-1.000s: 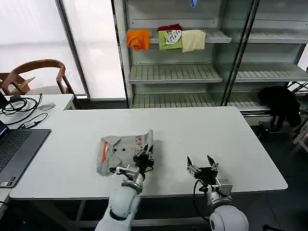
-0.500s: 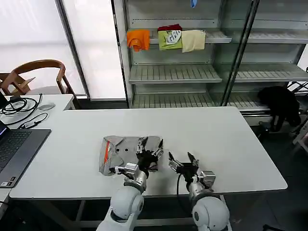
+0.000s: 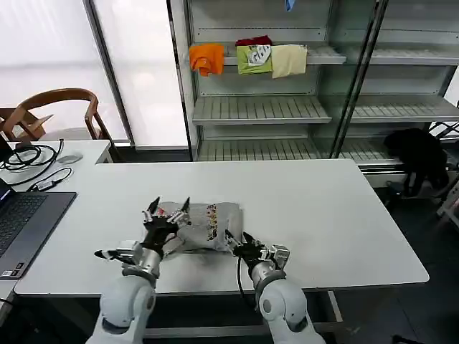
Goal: Fold and organize the clothes.
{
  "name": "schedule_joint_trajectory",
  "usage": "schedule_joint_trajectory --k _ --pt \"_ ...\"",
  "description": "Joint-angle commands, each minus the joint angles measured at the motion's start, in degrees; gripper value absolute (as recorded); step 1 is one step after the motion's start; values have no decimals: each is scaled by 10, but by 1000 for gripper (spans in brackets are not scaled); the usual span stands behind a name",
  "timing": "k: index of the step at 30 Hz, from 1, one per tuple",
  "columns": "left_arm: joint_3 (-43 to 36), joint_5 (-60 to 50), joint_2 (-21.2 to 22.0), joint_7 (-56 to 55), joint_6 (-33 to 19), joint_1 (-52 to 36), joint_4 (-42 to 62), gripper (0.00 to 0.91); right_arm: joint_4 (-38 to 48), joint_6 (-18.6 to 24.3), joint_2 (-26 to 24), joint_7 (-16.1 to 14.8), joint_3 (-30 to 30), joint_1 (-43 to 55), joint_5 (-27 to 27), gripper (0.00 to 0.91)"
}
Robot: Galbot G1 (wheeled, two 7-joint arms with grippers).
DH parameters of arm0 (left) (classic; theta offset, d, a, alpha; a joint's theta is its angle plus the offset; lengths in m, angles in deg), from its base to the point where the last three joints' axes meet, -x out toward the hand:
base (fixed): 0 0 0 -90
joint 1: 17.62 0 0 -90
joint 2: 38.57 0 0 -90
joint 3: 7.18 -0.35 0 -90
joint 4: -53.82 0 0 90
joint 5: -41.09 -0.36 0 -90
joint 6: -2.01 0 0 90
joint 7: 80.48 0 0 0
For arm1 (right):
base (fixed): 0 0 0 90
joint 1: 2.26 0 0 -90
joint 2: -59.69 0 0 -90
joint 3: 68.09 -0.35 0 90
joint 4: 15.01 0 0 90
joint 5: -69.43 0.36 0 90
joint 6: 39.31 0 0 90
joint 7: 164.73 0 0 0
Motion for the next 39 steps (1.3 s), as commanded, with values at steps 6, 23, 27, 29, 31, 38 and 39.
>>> schedule_joint_trajectory --k 6,23,27,29,31,38,39 --pt "86 43 -25 7 3 23 -11 907 10 -7 25 28 18 10 54 0" --pt "109 40 -27 40 -9 70 -13 907 -96 -7 -140 8 -80 -57 64 907" --pt "107 42 -23 50 -6 82 -20 907 -91 10 -122 -49 -78 -81 -154 907" --pt "108 43 -22 60 -6 90 -29 907 -91 38 -103 -79 -83 -94 -247 907" --pt "113 43 -22 67 -6 100 -37 907 -95 80 -95 -79 -84 -106 -302 907" --pt "150 63 -28 68 -6 121 -47 907 -126 101 -132 -68 -114 -107 -275 907" --pt "155 71 -30 68 -6 123 -47 907 -130 78 -138 -70 -136 -98 -265 907"
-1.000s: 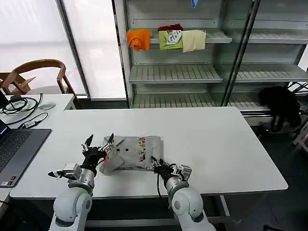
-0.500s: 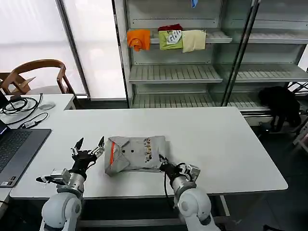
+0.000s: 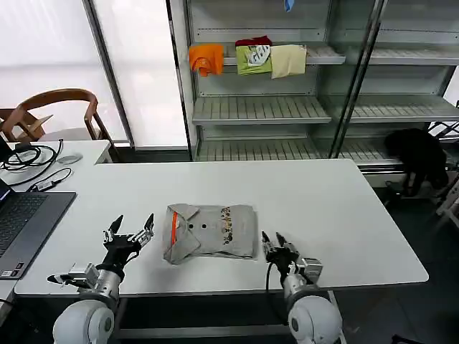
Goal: Fold and organize the clothes.
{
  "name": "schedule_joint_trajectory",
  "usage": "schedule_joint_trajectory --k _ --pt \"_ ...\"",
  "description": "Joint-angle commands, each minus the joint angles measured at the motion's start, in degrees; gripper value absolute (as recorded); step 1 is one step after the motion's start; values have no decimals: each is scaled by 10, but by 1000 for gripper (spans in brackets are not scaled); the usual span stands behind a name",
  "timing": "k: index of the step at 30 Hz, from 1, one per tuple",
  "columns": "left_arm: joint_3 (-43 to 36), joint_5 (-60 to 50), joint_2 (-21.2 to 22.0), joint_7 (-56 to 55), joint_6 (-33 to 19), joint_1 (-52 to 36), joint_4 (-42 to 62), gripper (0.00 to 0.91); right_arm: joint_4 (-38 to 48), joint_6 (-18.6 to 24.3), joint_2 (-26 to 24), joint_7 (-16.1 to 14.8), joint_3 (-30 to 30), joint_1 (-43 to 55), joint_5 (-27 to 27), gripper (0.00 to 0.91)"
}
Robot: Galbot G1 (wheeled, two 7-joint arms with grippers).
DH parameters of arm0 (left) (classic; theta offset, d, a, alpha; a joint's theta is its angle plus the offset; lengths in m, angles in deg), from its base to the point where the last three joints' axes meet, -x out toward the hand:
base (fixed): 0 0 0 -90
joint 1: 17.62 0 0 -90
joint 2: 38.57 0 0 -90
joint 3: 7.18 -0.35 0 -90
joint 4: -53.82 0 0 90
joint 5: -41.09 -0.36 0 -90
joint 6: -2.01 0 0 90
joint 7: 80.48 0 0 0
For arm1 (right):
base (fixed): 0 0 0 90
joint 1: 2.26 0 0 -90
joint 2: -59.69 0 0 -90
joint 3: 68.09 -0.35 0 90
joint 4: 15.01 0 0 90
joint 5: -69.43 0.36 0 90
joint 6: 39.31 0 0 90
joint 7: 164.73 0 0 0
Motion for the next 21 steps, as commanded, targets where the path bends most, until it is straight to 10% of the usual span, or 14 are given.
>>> schedule_joint_trajectory --k 1,5,21 --pt "45 37 -9 12 2 35 -13 907 -40 16 -96 -42 -87 -11 -124 907" --pt "57 86 -22 12 15 49 -18 907 -29 24 -135 -128 -142 -10 -161 907" --pt "71 148 -24 8 44 49 0 907 19 49 -161 -99 -179 1 -87 907"
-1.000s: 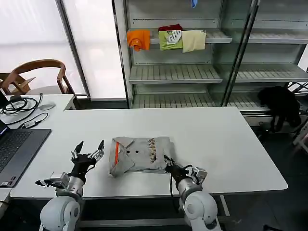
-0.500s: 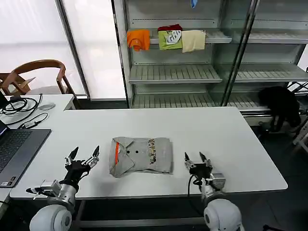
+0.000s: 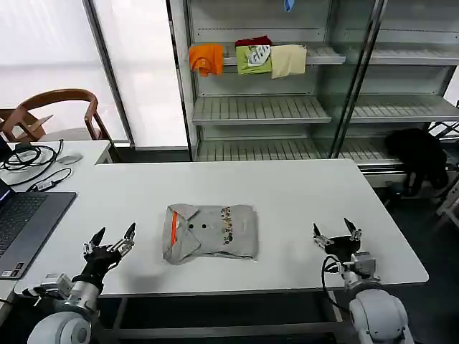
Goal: Fold and organize the clothes.
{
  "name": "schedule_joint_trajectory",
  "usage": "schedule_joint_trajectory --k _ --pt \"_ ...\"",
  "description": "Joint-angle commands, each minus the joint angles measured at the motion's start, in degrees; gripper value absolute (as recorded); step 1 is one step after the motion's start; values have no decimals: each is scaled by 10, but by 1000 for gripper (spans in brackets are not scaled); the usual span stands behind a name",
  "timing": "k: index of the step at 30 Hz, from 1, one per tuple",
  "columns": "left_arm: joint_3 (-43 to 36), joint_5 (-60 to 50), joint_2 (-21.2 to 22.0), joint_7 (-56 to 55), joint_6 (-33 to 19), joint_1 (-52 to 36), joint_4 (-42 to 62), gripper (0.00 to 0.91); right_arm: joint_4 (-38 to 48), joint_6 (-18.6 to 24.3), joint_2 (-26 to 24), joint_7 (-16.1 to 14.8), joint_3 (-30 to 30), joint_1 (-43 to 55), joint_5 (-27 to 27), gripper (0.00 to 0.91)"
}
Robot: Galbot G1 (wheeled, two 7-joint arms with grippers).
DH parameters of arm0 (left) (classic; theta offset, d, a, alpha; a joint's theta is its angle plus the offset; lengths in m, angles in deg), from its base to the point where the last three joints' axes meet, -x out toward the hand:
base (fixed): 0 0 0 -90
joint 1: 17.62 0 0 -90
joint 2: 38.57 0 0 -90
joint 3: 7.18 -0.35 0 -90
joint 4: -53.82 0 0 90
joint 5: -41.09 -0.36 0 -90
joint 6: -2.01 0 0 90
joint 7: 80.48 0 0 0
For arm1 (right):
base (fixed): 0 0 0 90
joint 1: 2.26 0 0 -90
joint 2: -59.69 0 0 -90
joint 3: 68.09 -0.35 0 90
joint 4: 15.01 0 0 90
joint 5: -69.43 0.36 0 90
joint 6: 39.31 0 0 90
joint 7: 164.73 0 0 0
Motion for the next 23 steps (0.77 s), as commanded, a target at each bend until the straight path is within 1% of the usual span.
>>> schedule_joint_trajectory --k 1,2,4,11,18,19,22,23 --pt "9 50 -3 2 19 9 6 907 14 26 -32 -4 -43 0 36 907" --pt "9 50 -3 3 19 11 6 907 5 25 -35 1 -40 -6 45 907" --pt "9 49 -4 4 19 12 5 907 -5 25 -38 1 -37 -17 50 907" --pt "14 48 -7 5 11 12 5 907 -29 21 -42 -9 -28 -51 59 907" --pt "11 48 -9 7 -5 23 14 907 -30 12 -29 -11 -22 -50 57 907" --pt "11 47 -10 12 -15 25 15 907 -29 11 -28 -12 -22 -49 58 907" --pt "10 58 -9 16 -22 30 13 907 -28 -5 -24 -10 -20 -49 64 907" --pt "10 57 -9 16 -27 31 14 907 -24 7 -21 -6 -19 -50 75 907"
